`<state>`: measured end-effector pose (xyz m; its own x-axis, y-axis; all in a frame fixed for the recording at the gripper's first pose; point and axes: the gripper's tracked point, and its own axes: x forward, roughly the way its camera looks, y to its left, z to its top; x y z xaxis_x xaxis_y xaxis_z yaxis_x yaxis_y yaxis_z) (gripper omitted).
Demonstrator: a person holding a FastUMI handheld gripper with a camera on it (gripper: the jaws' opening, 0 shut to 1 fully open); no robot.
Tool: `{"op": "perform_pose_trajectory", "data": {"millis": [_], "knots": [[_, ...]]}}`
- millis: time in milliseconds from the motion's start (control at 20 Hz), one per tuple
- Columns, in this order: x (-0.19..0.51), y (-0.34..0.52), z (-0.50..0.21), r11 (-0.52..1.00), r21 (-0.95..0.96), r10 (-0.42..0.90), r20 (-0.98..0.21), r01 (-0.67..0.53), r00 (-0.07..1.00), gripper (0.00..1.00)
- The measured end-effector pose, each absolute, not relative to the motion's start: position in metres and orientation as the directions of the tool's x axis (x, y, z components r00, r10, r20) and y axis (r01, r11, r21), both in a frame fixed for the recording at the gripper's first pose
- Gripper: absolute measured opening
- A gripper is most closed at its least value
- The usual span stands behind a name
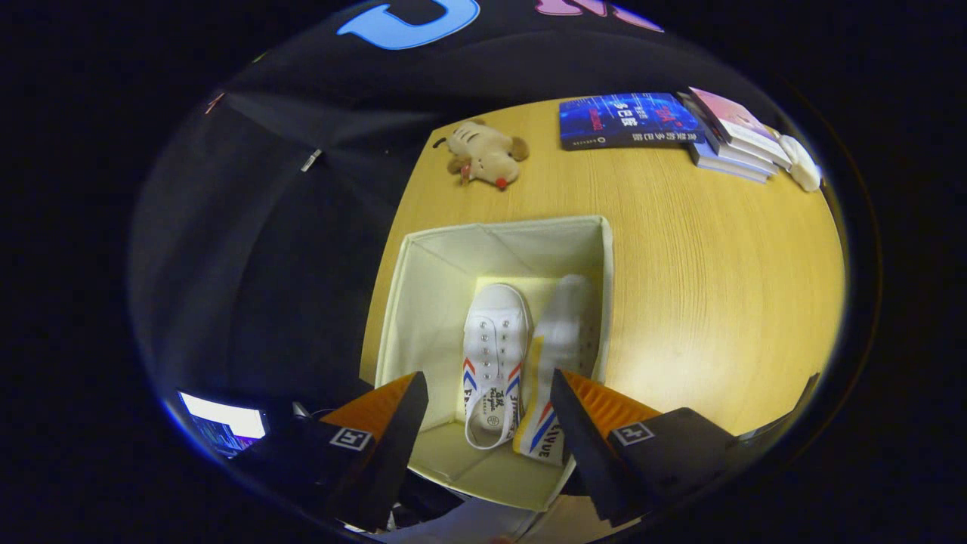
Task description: Open the storage box then place both shoes into the box .Put the left shoe in first, then the right shoe, with the right side of both shoes facing outward in a uniform manner.
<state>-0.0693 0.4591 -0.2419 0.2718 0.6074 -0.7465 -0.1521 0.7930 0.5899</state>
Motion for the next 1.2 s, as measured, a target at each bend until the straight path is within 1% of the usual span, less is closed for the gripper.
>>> {"op": "perform_pose_trajectory", "data": {"millis": [100, 200, 500, 650, 750, 900, 1050, 1200], "knots": [[-0.065, 0.456, -0.228, 0.788, 0.577, 0.614, -0.720, -0.212, 0.324, 0.99], [-0.060, 0.453, -0.214, 0.780, 0.575, 0.624, -0.688, -0.246, 0.371, 0.99], [-0.032, 0.425, -0.182, 0.775, 0.579, 0.612, -0.591, -0.253, 0.525, 0.99], [-0.016, 0.396, -0.159, 0.788, 0.540, 0.587, -0.514, -0.295, 0.626, 0.99], [-0.006, 0.370, -0.140, 0.808, 0.496, 0.552, -0.450, -0.318, 0.702, 0.99], [0.012, 0.311, -0.121, 0.847, 0.426, 0.483, -0.365, -0.319, 0.796, 0.99], [0.022, 0.244, -0.099, 0.896, 0.335, 0.391, -0.289, -0.291, 0.874, 0.99], [0.026, 0.179, -0.086, 0.928, 0.290, 0.305, -0.239, -0.232, 0.922, 0.99]]}}
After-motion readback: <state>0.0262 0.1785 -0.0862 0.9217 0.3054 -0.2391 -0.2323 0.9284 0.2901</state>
